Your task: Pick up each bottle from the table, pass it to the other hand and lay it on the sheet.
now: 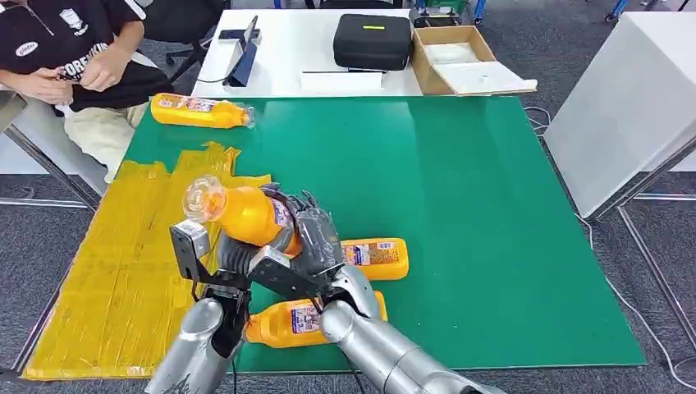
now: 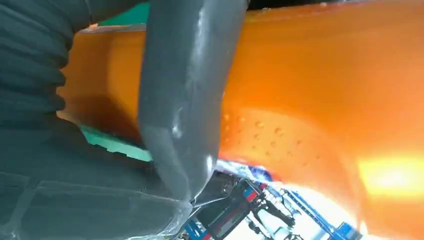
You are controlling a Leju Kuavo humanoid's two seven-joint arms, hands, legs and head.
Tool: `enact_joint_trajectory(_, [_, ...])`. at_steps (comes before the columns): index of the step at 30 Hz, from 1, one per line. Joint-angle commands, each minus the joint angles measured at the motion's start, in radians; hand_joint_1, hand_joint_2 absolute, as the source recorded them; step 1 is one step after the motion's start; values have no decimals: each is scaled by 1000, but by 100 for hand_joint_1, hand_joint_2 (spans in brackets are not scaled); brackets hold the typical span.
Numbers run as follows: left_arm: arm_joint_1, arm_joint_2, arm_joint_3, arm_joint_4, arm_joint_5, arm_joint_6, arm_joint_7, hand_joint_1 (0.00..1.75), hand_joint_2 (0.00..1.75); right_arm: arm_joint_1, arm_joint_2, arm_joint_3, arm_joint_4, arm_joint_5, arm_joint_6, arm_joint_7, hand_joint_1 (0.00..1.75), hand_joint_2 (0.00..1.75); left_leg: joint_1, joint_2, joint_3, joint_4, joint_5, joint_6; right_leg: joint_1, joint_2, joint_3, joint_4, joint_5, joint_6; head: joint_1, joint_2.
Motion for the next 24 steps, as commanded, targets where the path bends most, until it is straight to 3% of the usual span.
enact_joint_trajectory(1, [-40, 3, 43, 39, 4, 8, 0, 175, 175, 0, -14, -17, 22, -15, 4, -22, 0, 175, 2, -1, 4, 0, -1, -5, 2, -3, 5, -1, -1, -3, 0, 0])
enact_joint_trajectory(9, [-25, 0, 58, 25, 11, 10, 5, 175, 175, 63, -61, -67, -136, 44, 29, 4, 0, 175, 2, -1, 4, 0, -1, -5, 2, -2, 5, -2, -1, -3, 0, 0])
enact_joint_trajectory(13, [-11, 3, 72, 19, 11, 14, 6, 175, 175, 175, -107, -157, -335, 174, 57, 38, 0, 175, 2, -2, 3, 0, -1, -4, 2, -3, 5, -2, -1, -2, 0, 0])
enact_joint_trajectory(16, [7, 5, 78, 6, 8, 15, 3, 175, 175, 241, -140, -189, -460, 199, 77, 38, 0, 175, 2, -3, 4, -1, -1, -5, 2, -4, 6, -2, -2, -3, 0, 0])
enact_joint_trajectory(21, [14, 4, 78, 0, 4, 16, 0, 175, 175, 262, -149, -199, -493, 208, 74, 38, 0, 175, 2, -2, 3, 0, -1, -4, 2, -3, 5, -1, -1, -2, 0, 0])
enact_joint_trajectory(24, [50, 5, 82, -29, -4, 30, -4, 175, 175, 372, -201, -239, -678, 217, 61, 23, 0, 175, 1, -2, 2, -1, 0, -3, 1, -3, 3, -2, -1, -2, 0, 0])
